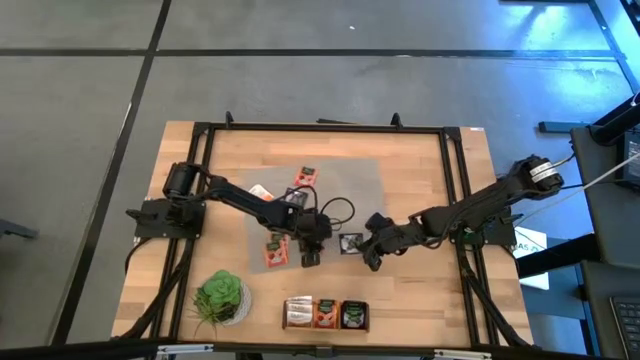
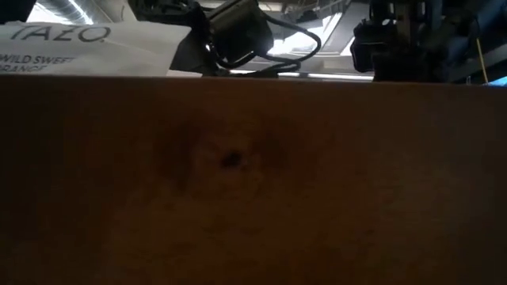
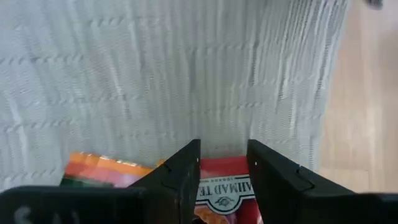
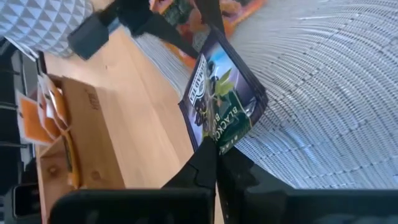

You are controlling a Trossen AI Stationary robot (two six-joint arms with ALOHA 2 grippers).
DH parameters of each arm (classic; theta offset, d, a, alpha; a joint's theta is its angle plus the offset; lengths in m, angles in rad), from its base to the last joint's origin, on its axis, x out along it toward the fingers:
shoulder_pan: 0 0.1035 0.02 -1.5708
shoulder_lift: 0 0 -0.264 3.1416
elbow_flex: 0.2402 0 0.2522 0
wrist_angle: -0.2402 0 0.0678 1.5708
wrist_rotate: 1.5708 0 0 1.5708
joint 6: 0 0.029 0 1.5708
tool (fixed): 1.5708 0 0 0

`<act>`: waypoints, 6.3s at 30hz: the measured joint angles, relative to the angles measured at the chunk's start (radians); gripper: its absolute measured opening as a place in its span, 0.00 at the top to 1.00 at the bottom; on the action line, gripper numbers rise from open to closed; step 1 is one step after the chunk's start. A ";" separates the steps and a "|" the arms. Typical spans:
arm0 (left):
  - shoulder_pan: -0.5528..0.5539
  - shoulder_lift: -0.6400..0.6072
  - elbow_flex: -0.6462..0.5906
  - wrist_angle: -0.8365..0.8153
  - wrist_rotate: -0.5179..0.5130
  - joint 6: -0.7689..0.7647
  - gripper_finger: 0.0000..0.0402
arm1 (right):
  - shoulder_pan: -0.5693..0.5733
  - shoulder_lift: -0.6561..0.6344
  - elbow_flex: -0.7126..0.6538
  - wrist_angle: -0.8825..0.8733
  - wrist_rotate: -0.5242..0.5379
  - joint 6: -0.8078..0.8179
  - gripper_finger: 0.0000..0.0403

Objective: Pick & Place Tea
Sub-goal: Put the black tea bag into the right section of the wooden organizer, then put the orange tea bag into the middle section of the wooden organizer

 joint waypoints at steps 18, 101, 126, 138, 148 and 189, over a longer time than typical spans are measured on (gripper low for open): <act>0.002 0.082 0.010 0.058 0.019 -0.035 0.68 | 0.013 -0.012 0.003 -0.317 -0.309 0.053 0.99; -0.167 -0.161 0.001 -0.147 -0.149 -0.073 0.68 | 0.237 0.542 0.939 -0.948 -0.264 -0.576 0.66; -0.181 -0.233 -0.030 -0.312 -0.219 -0.107 0.68 | 0.090 0.354 0.698 -0.786 -0.027 -0.863 0.66; -0.197 -0.238 -0.271 -0.097 -0.164 -0.307 0.68 | -0.193 0.201 0.209 0.192 -0.216 -0.803 0.66; -0.178 -0.240 -0.345 0.031 -0.220 -0.359 0.68 | -0.290 0.329 0.195 0.296 -0.277 -0.632 0.52; -0.194 -0.234 -0.356 0.103 -0.304 -0.361 0.68 | -0.314 0.586 0.381 0.283 -0.465 -0.313 0.47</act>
